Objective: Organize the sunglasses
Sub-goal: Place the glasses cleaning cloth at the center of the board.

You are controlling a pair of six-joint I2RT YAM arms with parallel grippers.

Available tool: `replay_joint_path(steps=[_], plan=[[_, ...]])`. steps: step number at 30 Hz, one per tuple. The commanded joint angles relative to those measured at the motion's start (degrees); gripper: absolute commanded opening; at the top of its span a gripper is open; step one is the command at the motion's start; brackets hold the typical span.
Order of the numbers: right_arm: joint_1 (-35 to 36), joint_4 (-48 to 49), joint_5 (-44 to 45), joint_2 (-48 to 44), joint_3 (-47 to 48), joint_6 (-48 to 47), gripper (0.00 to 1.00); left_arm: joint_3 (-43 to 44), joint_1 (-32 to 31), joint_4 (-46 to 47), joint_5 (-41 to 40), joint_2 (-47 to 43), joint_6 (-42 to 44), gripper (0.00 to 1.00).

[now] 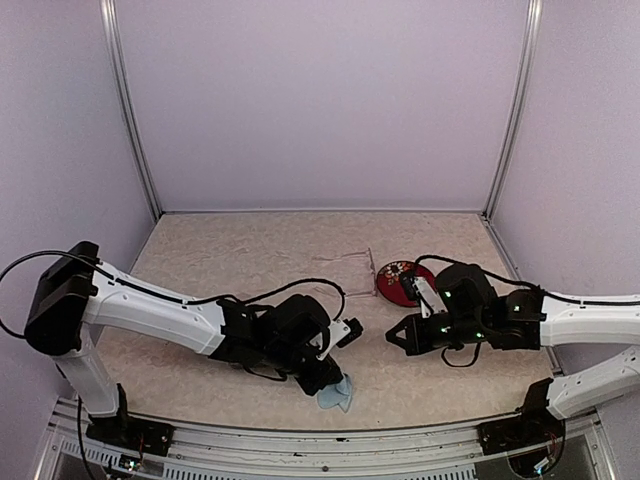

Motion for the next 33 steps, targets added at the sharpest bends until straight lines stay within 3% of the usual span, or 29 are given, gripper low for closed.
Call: replay_joint_path(steps=[1, 8, 14, 18, 25, 33], plan=[[0.2, 1.1, 3.4, 4.1, -1.0, 0.8, 0.01, 1.8, 3.9, 2.1, 2.2, 0.6, -0.6, 0.0], [-1.9, 5.1, 0.6, 10.1, -1.5, -0.4, 0.17, 5.3, 4.4, 5.5, 8.9, -1.3, -0.7, 0.0], [-8.7, 3.2, -0.8, 4.4, -3.2, -1.8, 0.27, 7.9, 1.9, 11.0, 18.5, -3.1, -1.1, 0.0], [-11.1, 0.4, -0.3, -0.4, -3.7, -3.0, 0.33, 4.0, 2.9, 11.6, 15.5, -3.1, -3.9, 0.0], [-11.3, -1.0, -1.7, -0.6, -4.5, -4.3, 0.45, -2.9, 3.2, 6.0, 9.5, 2.3, -3.9, 0.17], [-7.8, 3.2, -6.1, 4.2, -7.7, -1.5, 0.52, -6.4, 0.0, 3.7, 7.7, -1.7, -0.6, 0.33]])
